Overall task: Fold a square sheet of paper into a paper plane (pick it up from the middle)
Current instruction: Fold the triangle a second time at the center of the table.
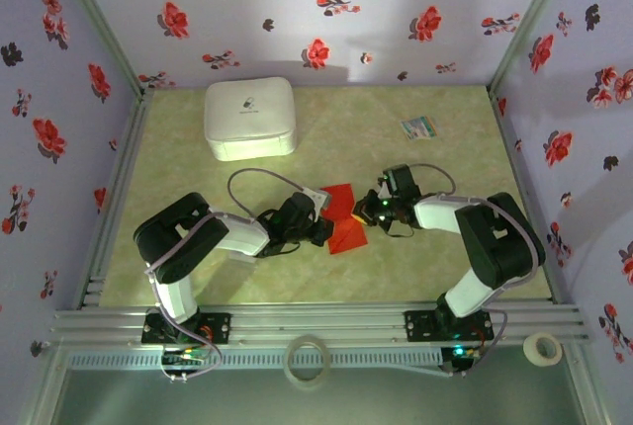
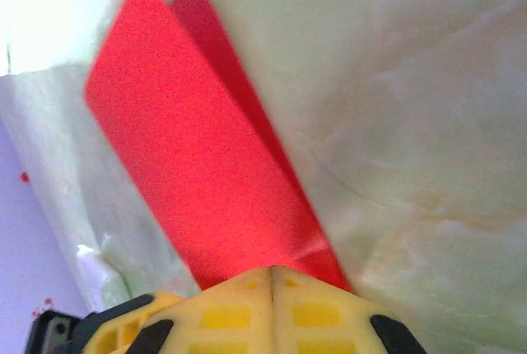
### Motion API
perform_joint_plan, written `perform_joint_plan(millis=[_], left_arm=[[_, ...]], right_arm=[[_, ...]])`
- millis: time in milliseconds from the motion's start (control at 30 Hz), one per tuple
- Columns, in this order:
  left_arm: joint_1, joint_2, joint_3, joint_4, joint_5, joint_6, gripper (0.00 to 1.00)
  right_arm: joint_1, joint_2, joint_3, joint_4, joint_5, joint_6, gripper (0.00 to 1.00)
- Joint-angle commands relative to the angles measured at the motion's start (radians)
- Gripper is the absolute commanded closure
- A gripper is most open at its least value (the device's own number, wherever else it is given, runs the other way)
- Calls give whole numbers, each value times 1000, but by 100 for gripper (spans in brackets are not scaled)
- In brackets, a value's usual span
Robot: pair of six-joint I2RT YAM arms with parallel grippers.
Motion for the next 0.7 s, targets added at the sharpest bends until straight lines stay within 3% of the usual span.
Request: perform_joint_plan(millis=[0,400,667], left_arm=[[7,24,-18,-50,-4,1,100],[7,22,-25,-48,-4,0,100],[9,22,-27,-44,-4,2,100]], right_arm=[[-14,43,4,-66,45,-25,98],[-50,-74,-29,59,-8,42,95],[54,-93,-7,-36,3,14,96]])
